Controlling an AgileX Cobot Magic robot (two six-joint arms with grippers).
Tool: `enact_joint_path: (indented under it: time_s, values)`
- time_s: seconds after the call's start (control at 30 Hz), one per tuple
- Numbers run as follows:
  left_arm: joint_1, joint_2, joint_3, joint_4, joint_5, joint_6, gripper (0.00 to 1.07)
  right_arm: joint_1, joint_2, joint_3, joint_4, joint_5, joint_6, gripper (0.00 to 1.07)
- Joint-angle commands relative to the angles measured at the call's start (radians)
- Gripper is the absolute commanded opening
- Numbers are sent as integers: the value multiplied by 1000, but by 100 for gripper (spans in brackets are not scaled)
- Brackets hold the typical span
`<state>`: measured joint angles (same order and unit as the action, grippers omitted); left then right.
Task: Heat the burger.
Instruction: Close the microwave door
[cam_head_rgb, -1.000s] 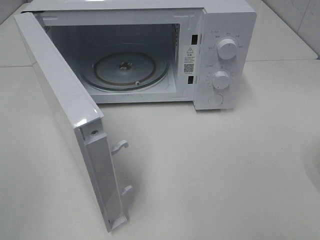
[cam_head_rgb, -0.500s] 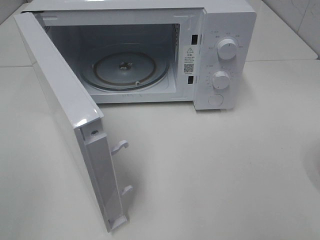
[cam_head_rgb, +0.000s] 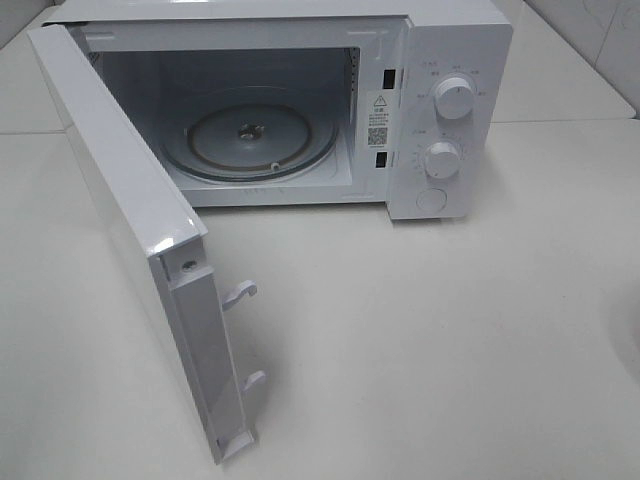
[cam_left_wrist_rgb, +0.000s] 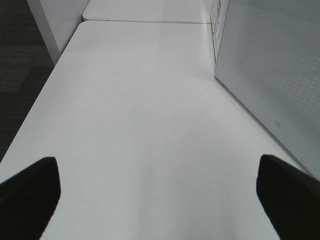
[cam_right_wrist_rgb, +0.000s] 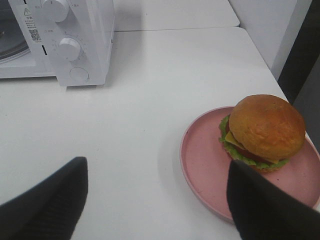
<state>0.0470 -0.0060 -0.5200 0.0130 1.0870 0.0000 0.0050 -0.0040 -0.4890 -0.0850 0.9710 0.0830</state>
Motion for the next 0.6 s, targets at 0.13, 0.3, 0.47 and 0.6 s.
enact_joint_path:
  time_s: [0.13, 0.3, 0.47, 0.6]
  values:
    - [2, -4, 4, 5, -19, 5, 100, -6, -31, -1, 5, -7, -9, 76]
    - [2, -3, 4, 15, -20, 0, 100, -6, -31, -1, 5, -7, -9, 76]
    - [2, 0, -14, 22, -50, 0, 100, -6, -31, -1, 5, -7, -9, 76]
    - [2, 29, -25, 31, -136, 0, 96, -6, -31, -1, 5, -7, -9, 76]
